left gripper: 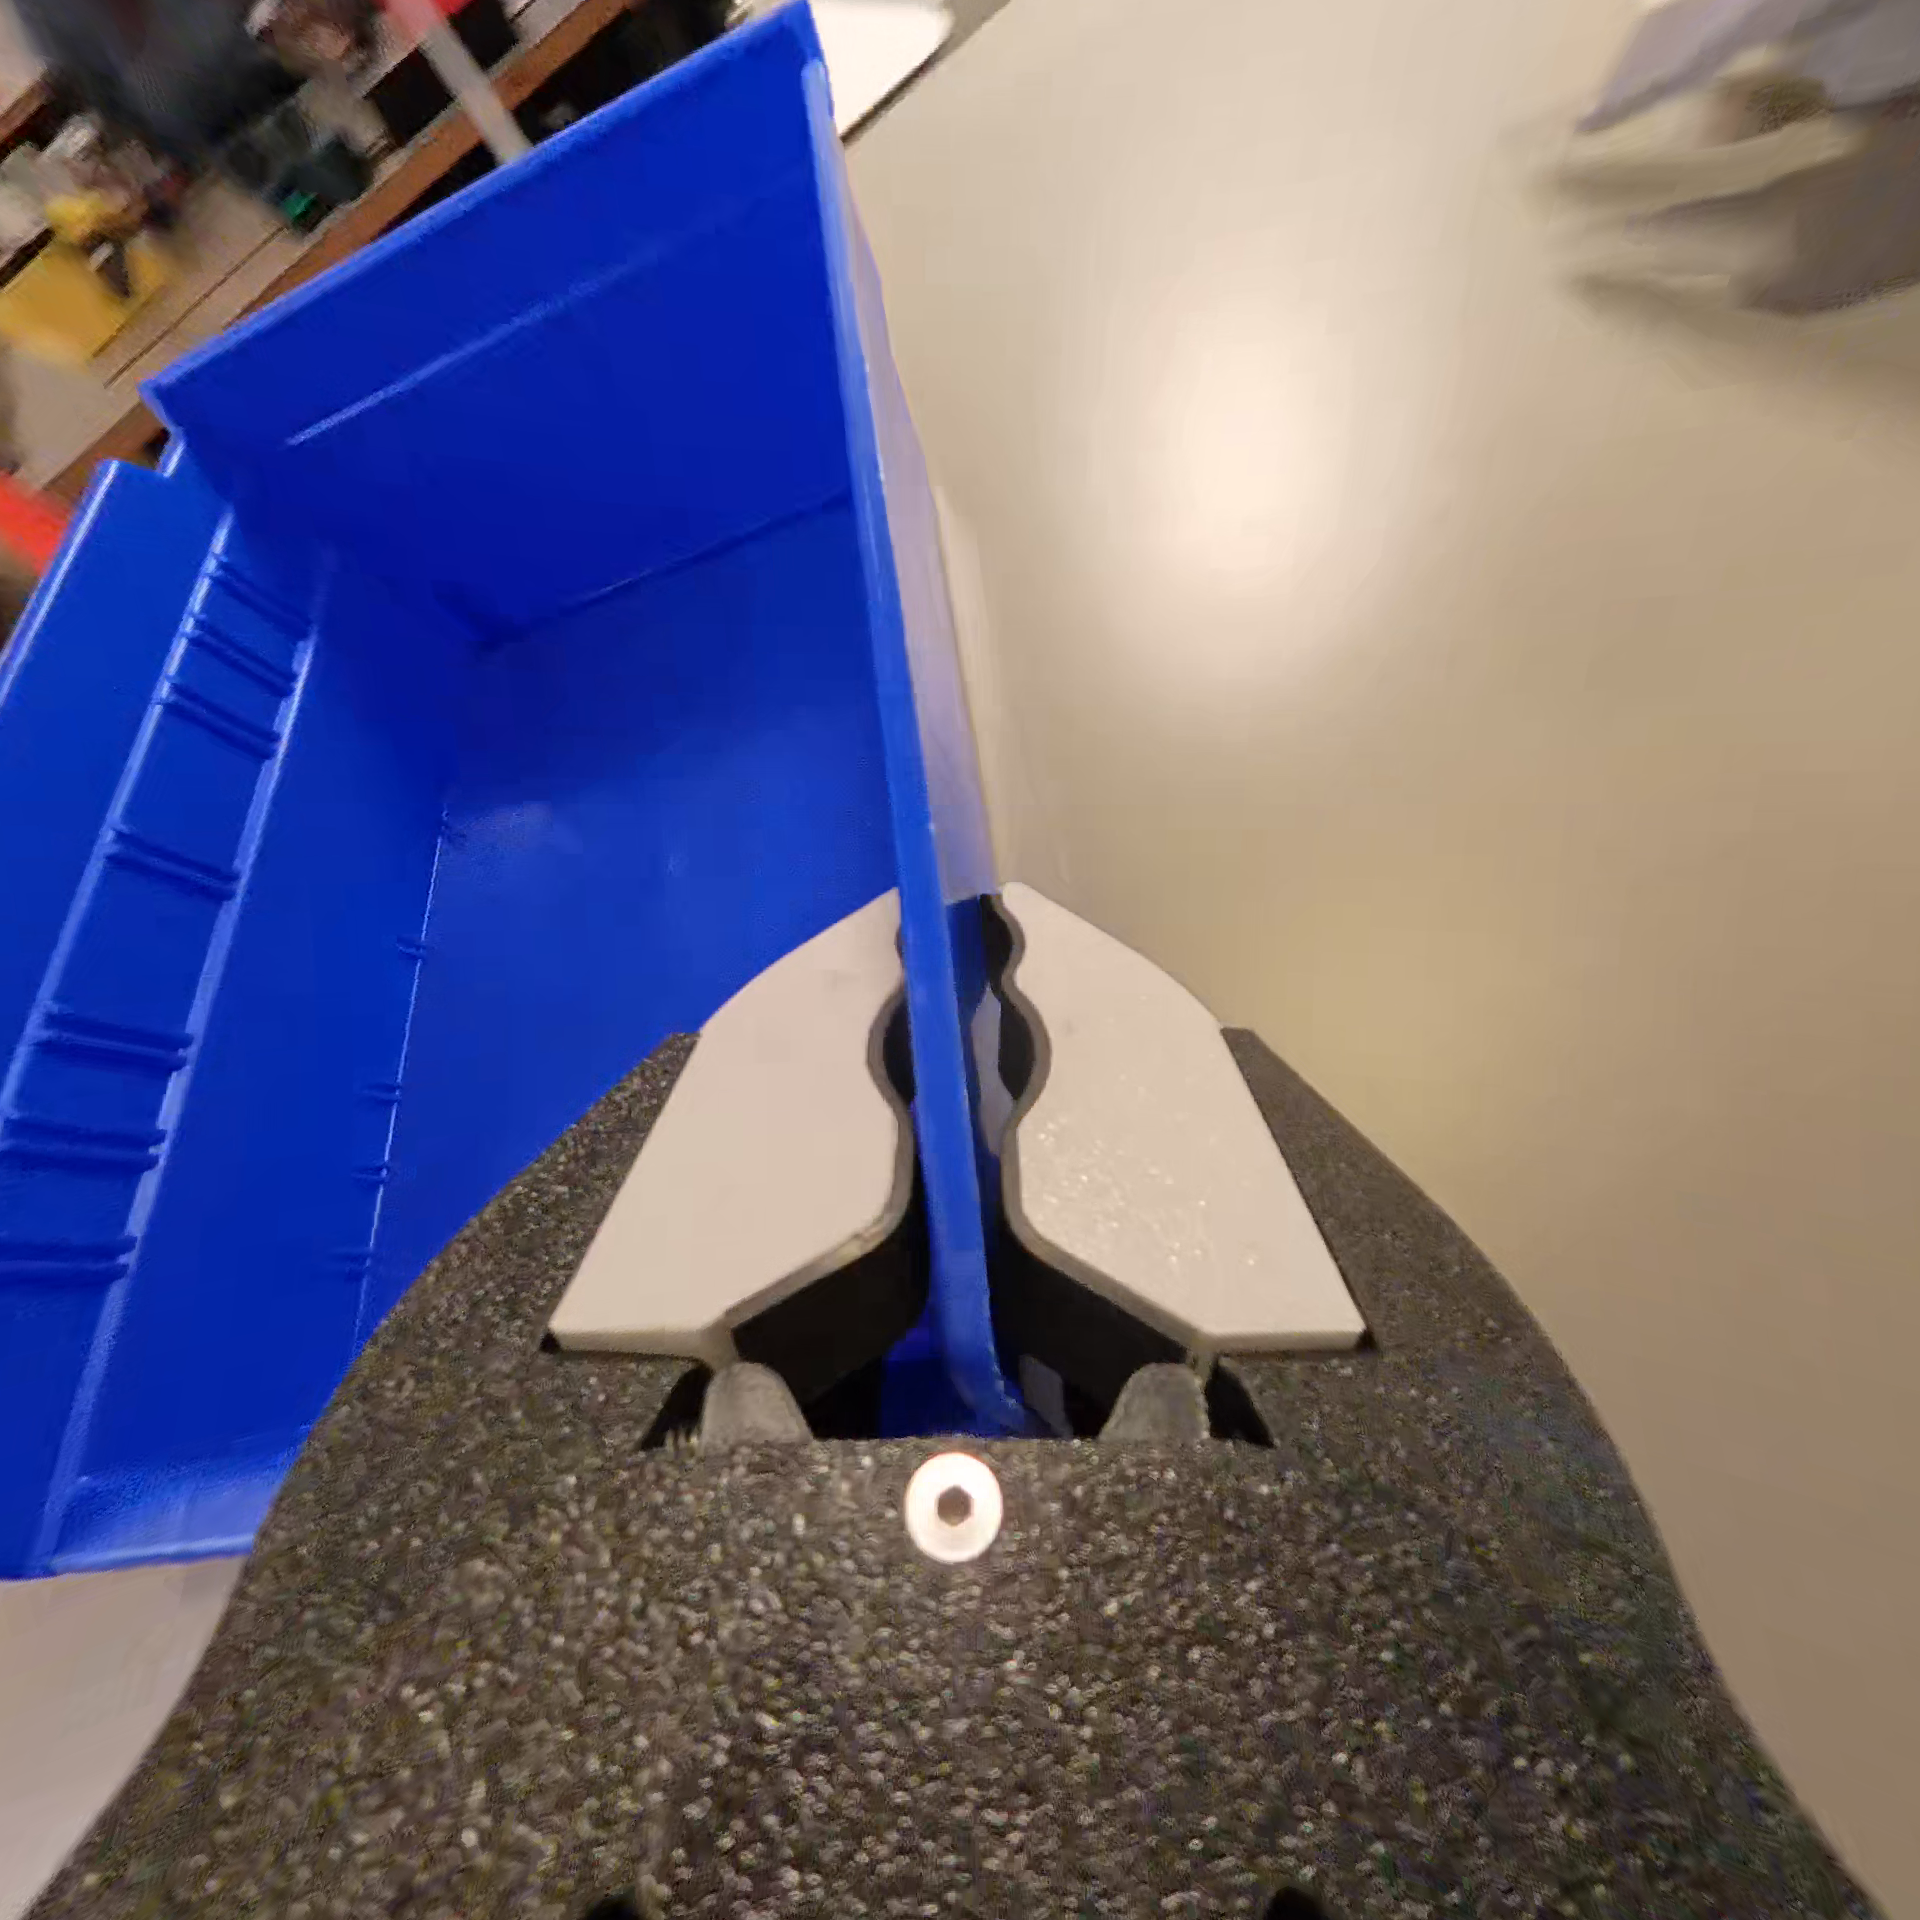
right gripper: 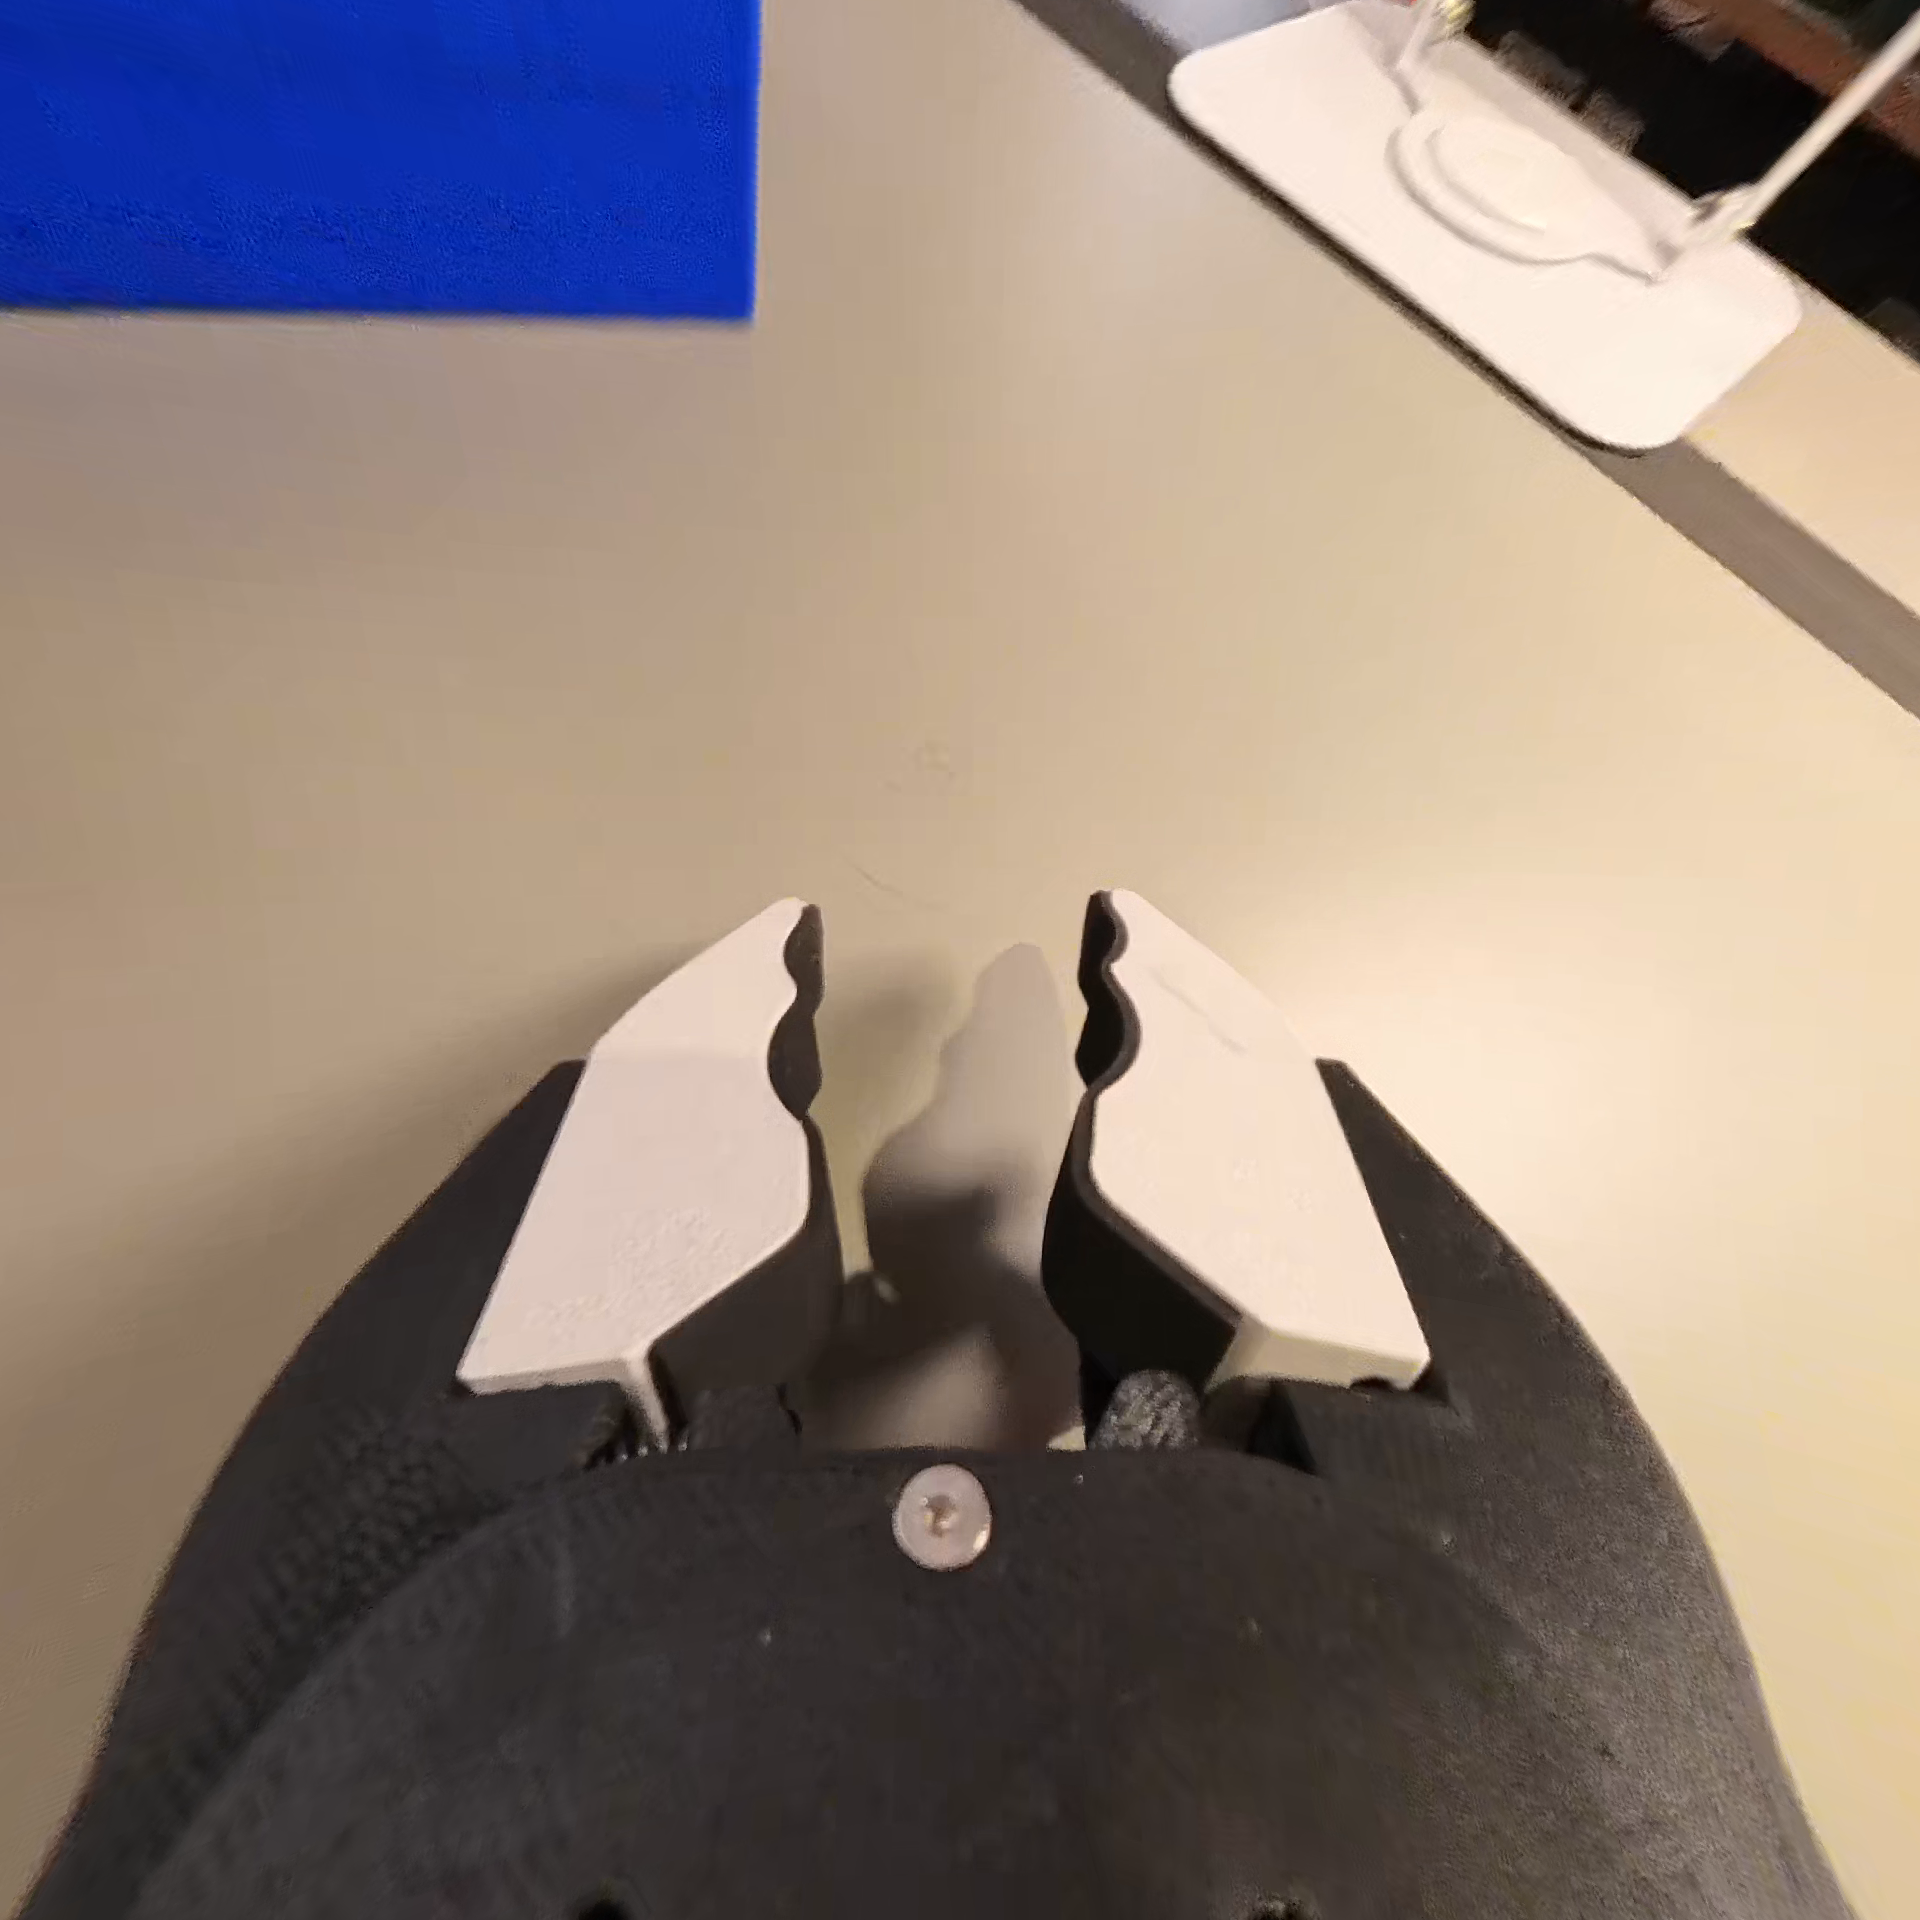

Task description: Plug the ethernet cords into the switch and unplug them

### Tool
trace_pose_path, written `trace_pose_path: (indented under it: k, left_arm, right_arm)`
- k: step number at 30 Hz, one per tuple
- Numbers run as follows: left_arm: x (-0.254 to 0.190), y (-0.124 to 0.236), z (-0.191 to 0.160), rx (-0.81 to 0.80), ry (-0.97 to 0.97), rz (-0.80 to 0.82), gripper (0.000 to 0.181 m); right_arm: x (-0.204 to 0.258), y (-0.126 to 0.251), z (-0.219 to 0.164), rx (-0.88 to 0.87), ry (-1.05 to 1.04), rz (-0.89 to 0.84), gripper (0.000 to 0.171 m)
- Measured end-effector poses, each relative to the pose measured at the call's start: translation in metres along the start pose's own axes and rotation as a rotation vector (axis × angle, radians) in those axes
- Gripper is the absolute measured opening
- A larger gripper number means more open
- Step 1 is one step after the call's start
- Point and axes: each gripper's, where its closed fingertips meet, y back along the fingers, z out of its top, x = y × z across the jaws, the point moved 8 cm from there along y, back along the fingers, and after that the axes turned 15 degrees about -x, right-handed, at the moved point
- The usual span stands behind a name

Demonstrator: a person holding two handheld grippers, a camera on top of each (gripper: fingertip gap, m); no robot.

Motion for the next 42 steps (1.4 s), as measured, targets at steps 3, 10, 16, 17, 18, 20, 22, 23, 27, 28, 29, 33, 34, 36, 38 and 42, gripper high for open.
trace_pose_path:
  k: [3,10,16,17,18,20,22,23,27,28,29,33,34,36,38,42]
  left_arm:
    - [-0.014,-0.002,0.004,-0.094,-0.032,-0.176,0.008]
    - [-0.026,-0.002,0.006,-0.235,-0.084,-0.472,0.007]
    - [-0.031,0.0,0.006,-0.296,-0.075,-0.62,0.007]
    - [-0.032,0.0,0.006,-0.308,-0.071,-0.632,0.007]
    - [-0.033,0.0,0.007,-0.312,-0.076,-0.64,0.007]
    - [-0.036,0.001,0.007,-0.317,-0.082,-0.655,0.007]
    - [-0.039,0.003,0.008,-0.322,-0.087,-0.669,0.007]
    - [-0.04,0.004,0.008,-0.324,-0.089,-0.677,0.007]
    - [-0.048,0.011,0.008,-0.334,-0.099,-0.715,0.007]
    - [-0.05,0.012,0.008,-0.337,-0.102,-0.727,0.007]
    - [-0.051,0.014,0.008,-0.341,-0.105,-0.739,0.007]
    - [-0.058,0.019,0.009,-0.353,-0.116,-0.792,0.007]
    - [-0.06,0.02,0.009,-0.356,-0.118,-0.806,0.007]
    - [-0.062,0.021,0.009,-0.36,-0.122,-0.833,0.007]
    - [-0.066,0.024,0.01,-0.364,-0.126,-0.864,0.007]
    - [-0.073,0.034,0.009,-0.373,-0.133,-0.958,0.007]
  right_arm:
    - [-0.002,0.029,-0.003,-0.09,-0.003,-0.09,0.048]
    - [-0.007,0.118,-0.022,-0.197,0.062,-0.417,0.05]
    - [-0.06,0.231,-0.018,-0.169,0.102,-0.837,0.057]
    - [-0.074,0.247,-0.02,-0.131,0.082,-0.893,0.06]
    - [-0.088,0.257,-0.026,-0.09,0.049,-0.914,0.063]
    - [-0.11,0.26,-0.042,-0.024,-0.052,-0.863,0.066]
    - [-0.124,0.248,-0.058,0.024,-0.146,-0.773,0.062]
    - [-0.129,0.241,-0.065,0.051,-0.166,-0.751,0.049]
    - [-0.134,0.208,-0.068,0.034,-0.115,-0.742,0.006]
    - [-0.132,0.198,-0.064,0.012,-0.115,-0.721,0.006]
    - [-0.128,0.187,-0.06,0.002,-0.095,-0.711,0.006]
    - [-0.114,0.153,-0.044,0.011,-0.04,-0.659,0.009]
    - [-0.109,0.147,-0.041,-0.001,-0.042,-0.623,0.008]
    - [-0.1,0.138,-0.036,-0.013,0.006,-0.55,0.006]
    - [-0.088,0.128,-0.03,-0.043,0.054,-0.439,0.006]
    - [-0.066,0.11,-0.02,-0.123,0.085,-0.197,0.006]
